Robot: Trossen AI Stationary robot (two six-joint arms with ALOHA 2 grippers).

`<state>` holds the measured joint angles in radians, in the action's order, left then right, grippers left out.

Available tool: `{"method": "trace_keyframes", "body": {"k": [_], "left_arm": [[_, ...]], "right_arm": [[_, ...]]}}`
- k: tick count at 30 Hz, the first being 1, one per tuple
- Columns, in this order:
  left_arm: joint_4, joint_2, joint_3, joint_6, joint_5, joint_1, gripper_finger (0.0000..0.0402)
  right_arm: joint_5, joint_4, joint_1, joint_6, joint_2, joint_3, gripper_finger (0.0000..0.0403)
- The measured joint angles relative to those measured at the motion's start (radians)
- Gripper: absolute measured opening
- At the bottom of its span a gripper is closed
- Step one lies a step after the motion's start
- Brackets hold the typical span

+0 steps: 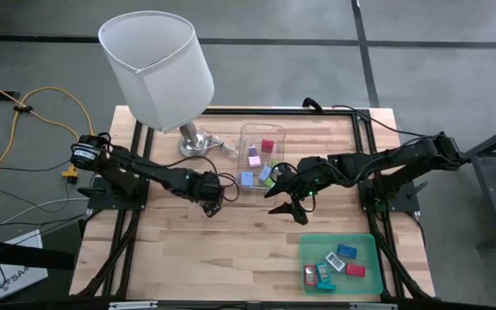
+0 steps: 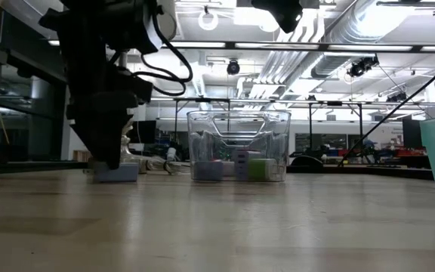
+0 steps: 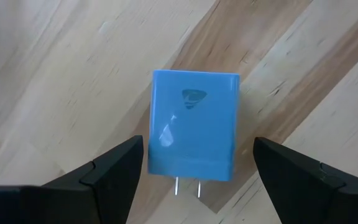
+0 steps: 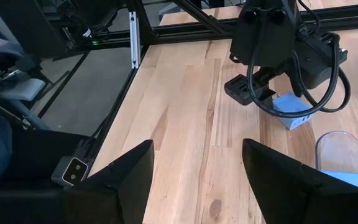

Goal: Pick & Place Office items
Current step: Put the light blue charger adapter into the transparent bin

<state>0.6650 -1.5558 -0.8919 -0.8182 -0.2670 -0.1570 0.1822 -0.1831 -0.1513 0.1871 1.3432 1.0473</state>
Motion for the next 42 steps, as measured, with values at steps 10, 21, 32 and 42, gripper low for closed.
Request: {"method": "trace_keyframes", "body": {"k": [10, 21, 32, 42], "left_arm": [[-0.054, 0.0, 0.04, -0.017, 0.001, 0.0, 0.0297], [-0.065, 0.0, 0.04, 0.018, -0.001, 0.028, 0.0297], [-0.064, 0.0, 0.04, 0.018, 0.004, 0.028, 0.0257], [-0.064, 0.0, 0.039, 0.017, 0.004, 0.028, 0.0209]], "right_arm": [[0.0, 0.0, 0.0, 0.0, 0.0, 0.0, 0.0232], [0.0, 0.0, 0.0, 0.0, 0.0, 0.0, 0.0232], [0.0, 0.0, 0.0, 0.0, 0.0, 0.0, 0.0232], [0.0, 0.0, 0.0, 0.0, 0.0, 0.0, 0.0232]]}}
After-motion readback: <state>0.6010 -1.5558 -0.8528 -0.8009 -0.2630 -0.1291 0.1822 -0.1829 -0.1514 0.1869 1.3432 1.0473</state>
